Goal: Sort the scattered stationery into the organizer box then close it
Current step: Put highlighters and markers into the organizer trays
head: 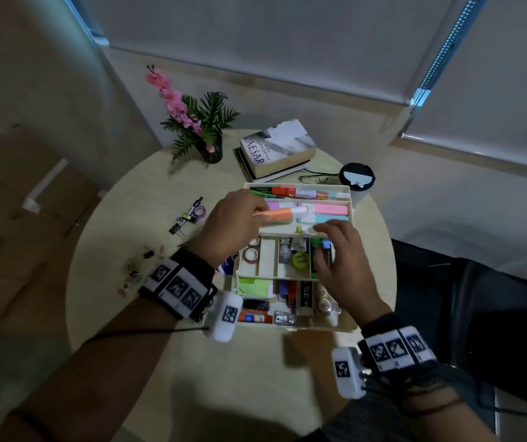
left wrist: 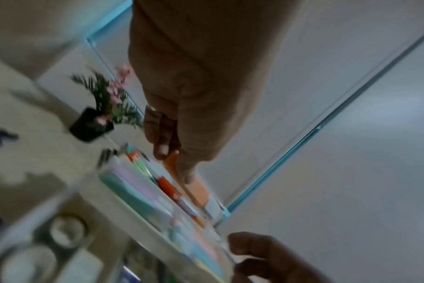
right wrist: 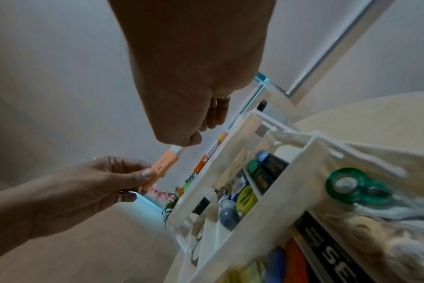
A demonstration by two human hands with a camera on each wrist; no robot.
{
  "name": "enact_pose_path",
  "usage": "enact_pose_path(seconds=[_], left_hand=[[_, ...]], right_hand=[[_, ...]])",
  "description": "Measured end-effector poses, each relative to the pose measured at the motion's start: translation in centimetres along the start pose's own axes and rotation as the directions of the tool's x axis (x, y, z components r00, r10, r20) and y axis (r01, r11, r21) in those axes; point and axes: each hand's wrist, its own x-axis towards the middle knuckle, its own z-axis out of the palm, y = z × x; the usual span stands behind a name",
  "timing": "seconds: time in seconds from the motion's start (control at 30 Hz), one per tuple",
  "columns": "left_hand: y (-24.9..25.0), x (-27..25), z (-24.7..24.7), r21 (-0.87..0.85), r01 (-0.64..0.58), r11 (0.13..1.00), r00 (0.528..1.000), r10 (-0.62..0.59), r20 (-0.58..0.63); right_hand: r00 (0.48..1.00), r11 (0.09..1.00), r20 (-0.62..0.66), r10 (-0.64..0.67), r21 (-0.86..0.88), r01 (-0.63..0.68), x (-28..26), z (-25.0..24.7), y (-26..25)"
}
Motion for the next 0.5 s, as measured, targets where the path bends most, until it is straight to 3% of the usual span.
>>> enact_pose_path(seconds=[0.1,0.2,0.5], left_hand=[[-2.5,1.2,0.5,-0.099,0.114,0.989,0.993,-0.112,0.027],[-4.0,1.7,1.2,-0.124,0.136,0.983,0.989,-0.128,0.068],[-5.4,1.2,1.8,0.097,-0.068,0.993,0.996,0.062,0.065]], right_hand=[[0.994,0.995,0.103,-0.024,-0.099,0.034,1.7,1.7,-0.5],[0.981,0.976,0.191,-0.022,-0.209,0.062,2.6,2.8,-0.8],[0.963,0.918,0.269,-0.031,-0.373,0.133,3.0,4.5,-1.2]])
